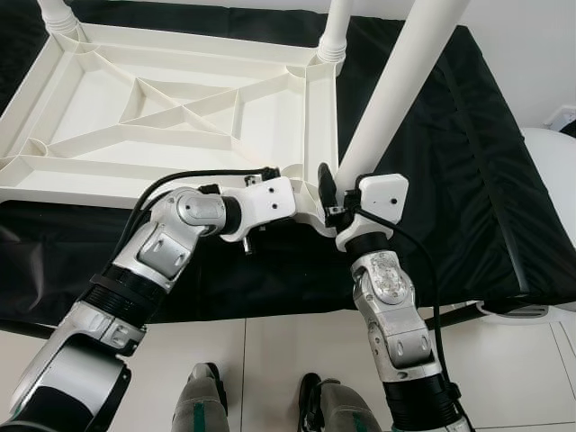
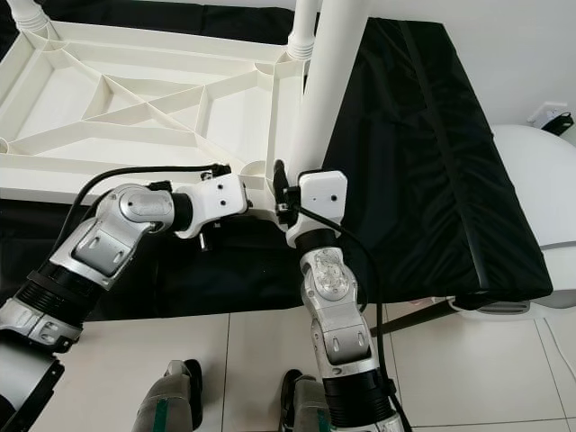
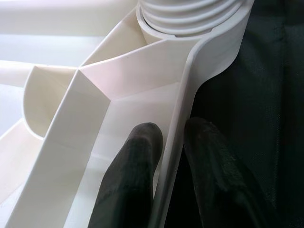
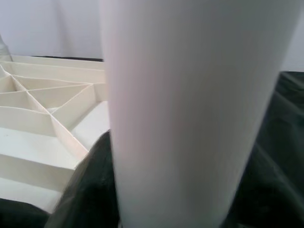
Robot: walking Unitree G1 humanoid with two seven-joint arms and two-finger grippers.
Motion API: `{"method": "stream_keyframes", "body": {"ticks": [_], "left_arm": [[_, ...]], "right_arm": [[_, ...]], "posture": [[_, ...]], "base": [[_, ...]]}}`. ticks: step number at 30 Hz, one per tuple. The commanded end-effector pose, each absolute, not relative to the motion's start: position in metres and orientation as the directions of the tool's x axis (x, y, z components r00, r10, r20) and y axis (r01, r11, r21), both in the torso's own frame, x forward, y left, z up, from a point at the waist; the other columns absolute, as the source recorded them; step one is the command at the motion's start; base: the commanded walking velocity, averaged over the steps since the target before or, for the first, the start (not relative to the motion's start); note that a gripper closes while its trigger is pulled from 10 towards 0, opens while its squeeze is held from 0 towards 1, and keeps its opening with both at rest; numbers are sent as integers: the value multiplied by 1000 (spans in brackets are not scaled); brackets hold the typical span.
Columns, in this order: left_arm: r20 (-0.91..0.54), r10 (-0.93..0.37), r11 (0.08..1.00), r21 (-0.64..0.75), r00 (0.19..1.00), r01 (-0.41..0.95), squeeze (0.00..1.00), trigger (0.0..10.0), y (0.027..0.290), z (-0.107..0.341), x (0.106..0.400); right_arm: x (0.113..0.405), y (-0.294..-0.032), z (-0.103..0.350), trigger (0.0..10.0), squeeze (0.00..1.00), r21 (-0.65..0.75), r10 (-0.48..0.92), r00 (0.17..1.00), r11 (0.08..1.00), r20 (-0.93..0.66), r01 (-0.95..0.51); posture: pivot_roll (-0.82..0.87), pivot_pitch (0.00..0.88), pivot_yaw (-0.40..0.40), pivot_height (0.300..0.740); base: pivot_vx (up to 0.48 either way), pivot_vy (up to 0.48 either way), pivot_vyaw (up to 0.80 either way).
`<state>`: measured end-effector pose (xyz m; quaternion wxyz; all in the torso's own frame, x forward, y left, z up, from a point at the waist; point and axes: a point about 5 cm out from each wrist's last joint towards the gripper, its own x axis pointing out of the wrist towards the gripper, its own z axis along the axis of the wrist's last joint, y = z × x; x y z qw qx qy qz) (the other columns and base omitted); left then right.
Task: Building children table
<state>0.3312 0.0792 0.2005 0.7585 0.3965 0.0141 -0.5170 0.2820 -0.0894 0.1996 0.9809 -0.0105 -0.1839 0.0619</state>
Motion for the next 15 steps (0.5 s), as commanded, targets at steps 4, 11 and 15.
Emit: {"method": "stream_keyframes", "body": {"ticks": [4,11,15], "left_arm": [[-426,-763,159,605,486,781,0,10000,83,202,332],[-425,-764,159,604,485,781,0,10000,82,202,331],[-425,-765,158,604,484,781,0,10000,82,201,331]], "right_arm": [[282,-100,177,10000,1000,30,22,968,999,249,-30],[286,-105,182,10000,1000,40,93,958,993,271,-108],[292,-114,187,10000,525,23,170,941,983,292,-185]], "posture": [[88,220,-26,740],[86,214,-27,740],[83,209,-27,740]], "base": [[0,0,0],[0,0,0],[0,0,0]]}}
